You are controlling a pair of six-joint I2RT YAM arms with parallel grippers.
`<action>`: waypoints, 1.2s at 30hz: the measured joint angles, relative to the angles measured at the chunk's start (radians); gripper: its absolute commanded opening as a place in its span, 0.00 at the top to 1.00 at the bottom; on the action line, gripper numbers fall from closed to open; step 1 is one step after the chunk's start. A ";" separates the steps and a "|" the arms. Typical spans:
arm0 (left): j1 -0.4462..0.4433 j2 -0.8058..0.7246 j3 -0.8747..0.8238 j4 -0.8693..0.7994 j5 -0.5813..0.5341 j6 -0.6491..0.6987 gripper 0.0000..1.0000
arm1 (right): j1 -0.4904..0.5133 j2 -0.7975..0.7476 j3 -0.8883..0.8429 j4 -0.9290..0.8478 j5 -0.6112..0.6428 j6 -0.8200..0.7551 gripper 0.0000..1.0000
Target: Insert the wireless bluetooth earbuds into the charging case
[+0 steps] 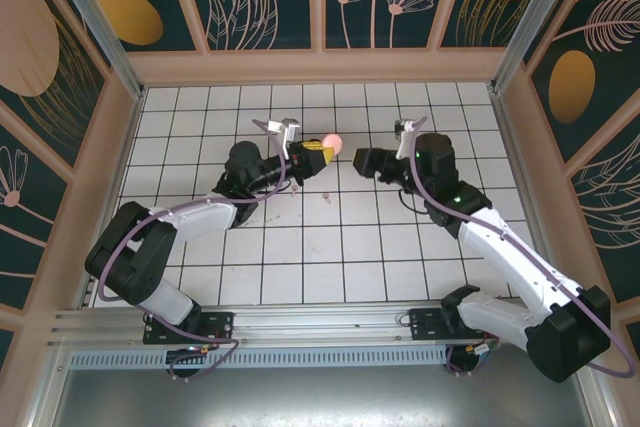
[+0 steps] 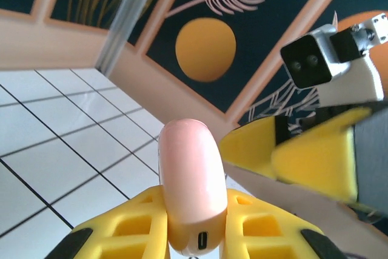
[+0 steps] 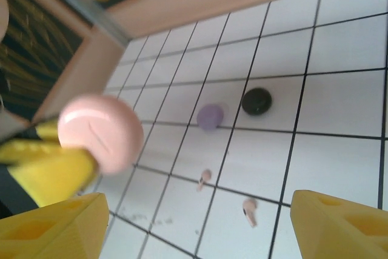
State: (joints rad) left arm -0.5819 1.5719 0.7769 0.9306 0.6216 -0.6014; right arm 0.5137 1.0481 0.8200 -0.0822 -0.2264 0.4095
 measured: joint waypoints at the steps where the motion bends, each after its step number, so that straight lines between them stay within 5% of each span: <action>1: 0.000 0.002 0.011 -0.024 0.016 0.008 1.00 | -0.002 -0.005 -0.018 0.009 -0.018 -0.023 0.21; 15: 0.000 0.048 0.042 -0.136 0.163 0.029 1.00 | -0.024 -0.003 -0.077 0.140 -0.213 -0.150 0.22; 36: 0.001 0.035 0.048 -0.142 0.254 0.029 1.00 | -0.157 0.117 -0.104 0.241 -0.250 -0.133 0.31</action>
State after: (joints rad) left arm -0.5808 1.6070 0.8249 0.7883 0.8753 -0.5720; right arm 0.3565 1.1656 0.7162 0.1589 -0.4767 0.2764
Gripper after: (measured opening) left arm 0.206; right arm 0.693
